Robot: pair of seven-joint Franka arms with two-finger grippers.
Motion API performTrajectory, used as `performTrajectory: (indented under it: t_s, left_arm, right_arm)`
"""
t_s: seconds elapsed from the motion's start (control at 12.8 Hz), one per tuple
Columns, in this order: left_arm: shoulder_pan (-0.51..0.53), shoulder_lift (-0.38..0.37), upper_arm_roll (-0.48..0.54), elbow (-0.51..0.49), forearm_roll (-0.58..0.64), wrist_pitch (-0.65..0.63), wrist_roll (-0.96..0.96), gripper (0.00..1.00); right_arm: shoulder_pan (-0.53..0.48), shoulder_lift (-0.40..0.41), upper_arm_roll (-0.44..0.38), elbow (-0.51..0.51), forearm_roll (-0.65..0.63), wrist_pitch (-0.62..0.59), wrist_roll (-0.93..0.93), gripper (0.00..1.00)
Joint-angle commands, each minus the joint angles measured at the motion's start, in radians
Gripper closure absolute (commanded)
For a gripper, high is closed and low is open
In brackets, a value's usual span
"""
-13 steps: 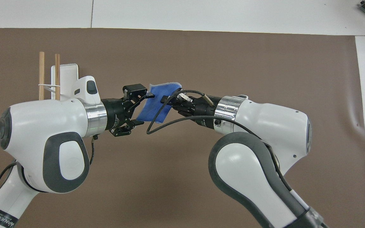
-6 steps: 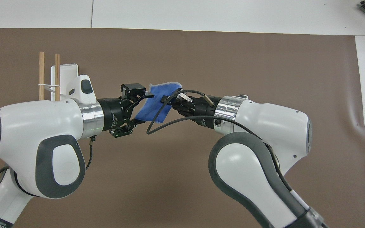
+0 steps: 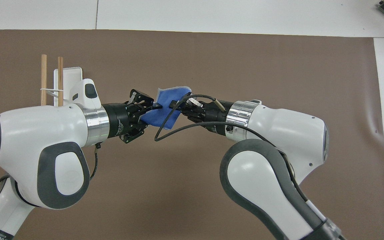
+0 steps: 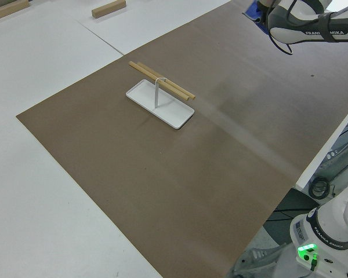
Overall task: Right arm passes towel to left arm to hang
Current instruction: 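Close the left gripper on the towel held by the right gripper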
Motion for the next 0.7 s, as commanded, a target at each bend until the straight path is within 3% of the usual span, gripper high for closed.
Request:
performTrajectory:
  t_s: [0.0,0.31,0.39,0.47,0.55,0.62]
  left_arm:
    - [0.005,-0.026,0.004,-0.014,-0.008,-0.023,0.035,1.0]
    - [0.017,-0.024,0.005,-0.014,-0.007,-0.018,0.111,1.0]
    - [0.022,-0.024,0.007,-0.014,-0.007,-0.014,0.137,1.0]
    - [0.037,-0.024,0.005,-0.014,-0.007,-0.012,0.157,1.0]
    - [0.043,-0.021,0.007,-0.014,-0.005,-0.009,0.179,1.0]
    - [0.065,-0.018,0.005,-0.015,-0.005,0.001,0.206,1.0]
  right_arm:
    - [-0.013,-0.017,0.0,-0.01,0.011,-0.028,0.006,1.0]
    - [-0.018,-0.023,-0.001,-0.016,0.011,-0.042,0.007,1.0]
    - [-0.019,-0.031,-0.004,-0.03,0.011,-0.045,0.009,0.88]
    - [-0.028,-0.04,-0.006,-0.053,0.01,-0.044,0.013,0.49]
    - [-0.044,-0.048,-0.006,-0.069,0.001,-0.044,0.015,0.21]
    - [-0.05,-0.054,-0.006,-0.082,-0.021,-0.044,0.015,0.16]
